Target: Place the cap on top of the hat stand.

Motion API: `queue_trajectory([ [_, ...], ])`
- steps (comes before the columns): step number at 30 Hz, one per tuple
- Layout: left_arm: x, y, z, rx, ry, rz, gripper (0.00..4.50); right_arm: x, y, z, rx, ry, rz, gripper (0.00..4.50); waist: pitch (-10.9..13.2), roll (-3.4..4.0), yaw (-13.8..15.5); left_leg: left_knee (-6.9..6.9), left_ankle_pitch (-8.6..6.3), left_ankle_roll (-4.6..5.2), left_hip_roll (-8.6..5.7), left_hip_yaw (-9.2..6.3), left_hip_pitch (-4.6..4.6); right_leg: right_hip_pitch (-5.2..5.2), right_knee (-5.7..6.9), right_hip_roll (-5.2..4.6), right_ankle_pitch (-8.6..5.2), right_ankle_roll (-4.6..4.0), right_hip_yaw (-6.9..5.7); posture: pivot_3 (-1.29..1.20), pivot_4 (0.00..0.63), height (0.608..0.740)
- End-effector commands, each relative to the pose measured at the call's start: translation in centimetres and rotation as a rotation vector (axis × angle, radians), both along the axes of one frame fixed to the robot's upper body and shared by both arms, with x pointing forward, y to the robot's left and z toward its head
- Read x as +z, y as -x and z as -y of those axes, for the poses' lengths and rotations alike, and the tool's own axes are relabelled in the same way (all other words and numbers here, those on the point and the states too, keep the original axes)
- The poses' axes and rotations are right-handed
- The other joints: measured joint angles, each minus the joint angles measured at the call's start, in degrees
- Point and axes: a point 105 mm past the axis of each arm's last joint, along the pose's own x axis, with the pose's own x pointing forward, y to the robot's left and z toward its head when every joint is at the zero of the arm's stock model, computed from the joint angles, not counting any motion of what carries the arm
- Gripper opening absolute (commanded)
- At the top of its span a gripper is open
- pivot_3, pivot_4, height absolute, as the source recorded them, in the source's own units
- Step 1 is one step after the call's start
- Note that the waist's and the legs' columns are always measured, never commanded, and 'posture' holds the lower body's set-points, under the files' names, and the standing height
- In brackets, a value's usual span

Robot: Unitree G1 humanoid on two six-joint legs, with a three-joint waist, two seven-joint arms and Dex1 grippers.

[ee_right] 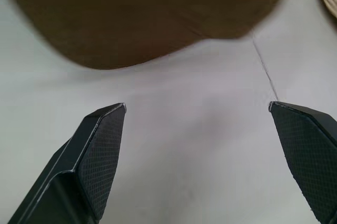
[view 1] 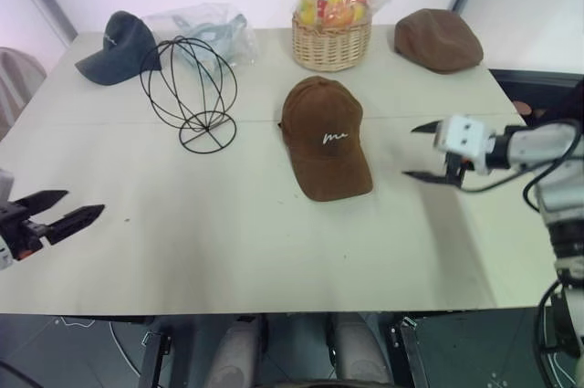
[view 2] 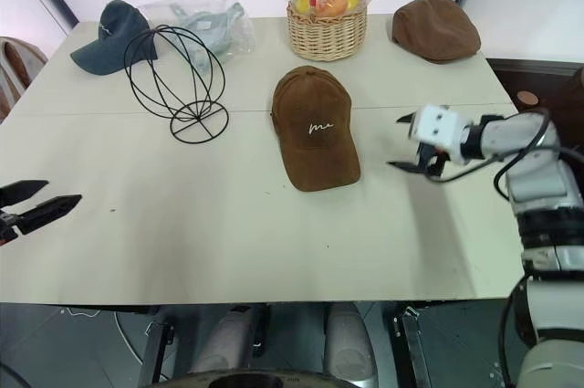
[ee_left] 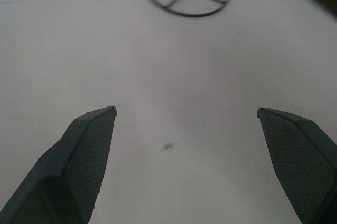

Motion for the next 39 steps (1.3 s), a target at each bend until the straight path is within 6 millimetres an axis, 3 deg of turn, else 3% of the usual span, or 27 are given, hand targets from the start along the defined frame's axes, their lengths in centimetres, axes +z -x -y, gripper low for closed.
queue_trajectory([
  [1,2.1,0.0,1.9,-0.118,0.039,0.034,4.5,2.5,1.8,-2.8,0.086,-0.086,0.148,4.46,0.0,0.0,-0.05,0.01,0.0,0.0,0.0,0.0,0.01,0.01,0.01,0.0,0.0,0.0,0.01,0.0,0.15,0.74],
  [5,2.7,-0.5,3.3,-0.199,0.085,0.035,4.5,2.3,4.3,-5.3,0.139,-0.139,0.19,4.46,0.0,0.0,-0.12,0.01,0.0,0.0,0.07,0.0,0.05,0.0,0.05,0.04,0.0,-0.02,0.02,0.0,0.15,0.74],
  [9,2.4,-0.8,4.7,-0.276,0.103,0.011,4.5,2.3,5.3,-6.3,0.136,-0.157,0.292,4.46,-0.05,-0.08,0.01,0.05,0.0,0.0,0.06,0.01,0.04,0.02,0.02,0.03,0.02,-0.05,0.02,0.0,0.15,0.74],
  [15,1.4,-1.8,5.2,-0.295,0.066,-0.012,4.5,-0.6,6.1,-7.5,0.161,-0.1,0.421,4.46,-0.11,-0.19,0.18,0.03,0.0,0.0,0.06,0.01,0.03,0.02,-0.03,0.03,0.02,-0.08,0.02,0.0,0.15,0.74],
  [20,0.8,-2.9,5.0,-0.255,0.04,0.005,4.5,-3.5,5.4,-6.3,0.166,0.016,0.535,4.46,-0.13,-0.22,0.1,0.04,0.0,0.0,0.05,0.01,0.03,0.02,-0.03,0.03,0.04,-0.11,0.02,0.0,0.15,0.74],
  [29,-0.4,-3.4,6.0,-0.245,0.032,-0.005,4.5,-6.2,4.5,-5.0,0.354,0.155,0.801,4.46,-0.14,-0.27,-0.22,0.02,0.01,0.01,0.02,0.02,0.09,0.03,0.01,0.03,0.03,-0.13,0.06,0.0,0.15,0.74],
  [39,-0.3,-3.1,6.4,-0.219,0.034,0.006,4.5,-6.5,0.4,-5.7,0.445,0.207,0.932,4.46,-0.38,-0.74,-1.13,0.03,0.07,0.05,0.06,0.03,0.49,0.39,0.05,0.12,0.17,-0.35,0.15,0.0,0.15,0.74],
])
